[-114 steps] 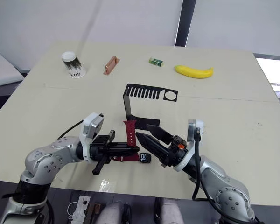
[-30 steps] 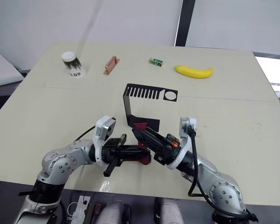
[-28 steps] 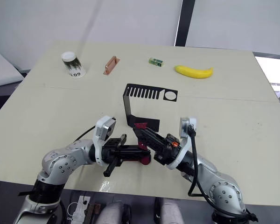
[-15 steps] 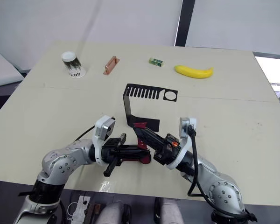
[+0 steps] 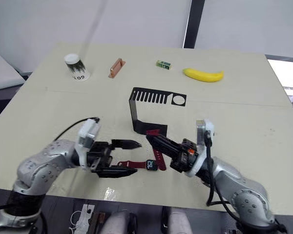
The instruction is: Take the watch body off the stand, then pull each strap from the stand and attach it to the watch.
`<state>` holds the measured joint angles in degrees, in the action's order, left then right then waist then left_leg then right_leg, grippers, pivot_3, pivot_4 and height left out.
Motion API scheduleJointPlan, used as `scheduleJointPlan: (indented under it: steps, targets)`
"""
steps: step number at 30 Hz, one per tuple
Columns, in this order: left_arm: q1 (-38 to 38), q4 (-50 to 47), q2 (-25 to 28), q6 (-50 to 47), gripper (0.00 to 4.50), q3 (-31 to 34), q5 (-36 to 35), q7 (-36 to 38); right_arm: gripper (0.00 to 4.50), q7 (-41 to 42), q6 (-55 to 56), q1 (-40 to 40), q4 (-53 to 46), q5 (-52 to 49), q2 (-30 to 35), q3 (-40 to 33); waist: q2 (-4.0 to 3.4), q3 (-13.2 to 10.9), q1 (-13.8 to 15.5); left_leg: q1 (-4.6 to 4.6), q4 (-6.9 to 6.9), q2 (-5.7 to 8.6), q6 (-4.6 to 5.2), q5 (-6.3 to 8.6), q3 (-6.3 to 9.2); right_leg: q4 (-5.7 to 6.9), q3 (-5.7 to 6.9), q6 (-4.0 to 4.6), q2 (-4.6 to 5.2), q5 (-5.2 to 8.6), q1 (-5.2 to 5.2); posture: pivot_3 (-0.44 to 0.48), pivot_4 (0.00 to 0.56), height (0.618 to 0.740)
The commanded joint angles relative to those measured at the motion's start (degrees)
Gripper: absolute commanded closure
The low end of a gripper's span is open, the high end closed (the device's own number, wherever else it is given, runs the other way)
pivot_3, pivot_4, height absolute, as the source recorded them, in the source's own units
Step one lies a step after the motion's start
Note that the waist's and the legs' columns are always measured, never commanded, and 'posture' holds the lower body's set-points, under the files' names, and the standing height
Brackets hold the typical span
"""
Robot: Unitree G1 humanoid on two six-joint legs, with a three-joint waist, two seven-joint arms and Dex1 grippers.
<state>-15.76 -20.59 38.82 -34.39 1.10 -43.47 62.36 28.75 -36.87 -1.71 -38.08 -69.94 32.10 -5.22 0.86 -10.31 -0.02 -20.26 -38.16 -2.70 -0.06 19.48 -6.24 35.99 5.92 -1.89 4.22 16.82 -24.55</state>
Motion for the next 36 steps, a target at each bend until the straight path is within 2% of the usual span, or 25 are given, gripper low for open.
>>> scheduleJointPlan:
  steps: [1,5,8,13,16,18,25,29,36]
  targets:
    - [2.6,7.0,5.7,9.0,0.03,6.3,7.7,2.1,4.5,7.1,5.7,5.4,-1.8,8.4,4.2,-6.8,0.0,0.0,0.0,0.02,0.01,0.0,0.01,0.01,0.0,-0.02,0.01,0.0,-0.01,0.0,0.01,0.0,0.15,0.74]
    - [5.1,18.2,11.0,20.1,0.03,11.3,15.6,2.2,4.5,15.7,13.1,14.6,1.1,18.4,8.6,-14.2,0.0,0.0,0.1,0.01,0.03,-0.02,0.3,0.17,-0.03,-0.04,0.01,0.0,-0.04,0.0,-0.01,0.0,0.15,0.74]
    - [7.0,23.9,12.6,27.0,0.03,14.9,18.1,3.3,4.5,18.2,17.1,19.6,4.6,20.5,7.8,-20.5,0.05,0.0,0.2,0.01,0.05,-0.04,0.38,0.24,-0.03,-0.08,0.04,0.0,-0.02,0.0,0.0,0.0,0.15,0.74]
    - [11.8,24.1,12.4,30.9,0.03,19.0,17.7,3.9,4.5,24.8,25.9,26.1,14.0,28.4,7.6,-28.7,0.05,0.0,0.1,0.03,0.04,0.0,0.45,0.3,-0.12,-0.07,0.02,-0.05,0.1,-0.03,0.01,0.0,0.15,0.74]
    - [13.9,22.5,12.0,31.7,0.03,19.1,19.5,1.5,4.5,25.0,27.8,26.0,16.9,29.3,7.1,-31.0,0.03,0.0,0.0,0.06,0.06,-0.01,0.45,0.32,-0.12,-0.04,0.01,-0.05,0.11,-0.03,0.01,0.0,0.15,0.74]
    - [14.6,20.1,11.4,28.9,0.03,18.9,17.2,1.6,4.5,25.6,28.9,25.7,18.9,29.8,6.8,-31.4,0.03,0.0,-0.2,0.11,0.07,-0.02,0.44,0.31,-0.18,0.0,-0.05,-0.05,0.11,-0.03,0.01,0.0,0.15,0.74]
    - [13.8,7.5,9.4,22.9,0.03,12.0,15.6,1.0,4.5,28.7,31.2,22.1,20.5,30.2,6.0,-27.4,0.02,0.0,-0.1,0.13,0.08,-0.01,0.16,0.18,-0.19,0.04,-0.06,-0.05,0.11,-0.03,0.01,0.0,0.15,0.74]
    - [11.5,2.3,7.8,24.4,0.03,6.0,19.9,-0.6,4.5,28.4,30.6,20.1,17.8,29.9,5.5,-24.4,0.01,0.0,0.0,0.15,0.08,0.0,0.12,0.15,-0.21,0.09,-0.08,-0.05,0.11,-0.03,0.02,0.0,0.15,0.74]
    - [9.9,-3.0,1.2,22.5,0.03,-6.9,28.3,-7.9,4.5,27.5,28.7,18.5,11.5,31.5,4.6,-15.7,0.0,0.0,0.0,0.15,0.05,0.01,0.09,0.14,-0.24,0.11,-0.1,-0.06,0.07,-0.03,0.02,0.0,0.15,0.74]
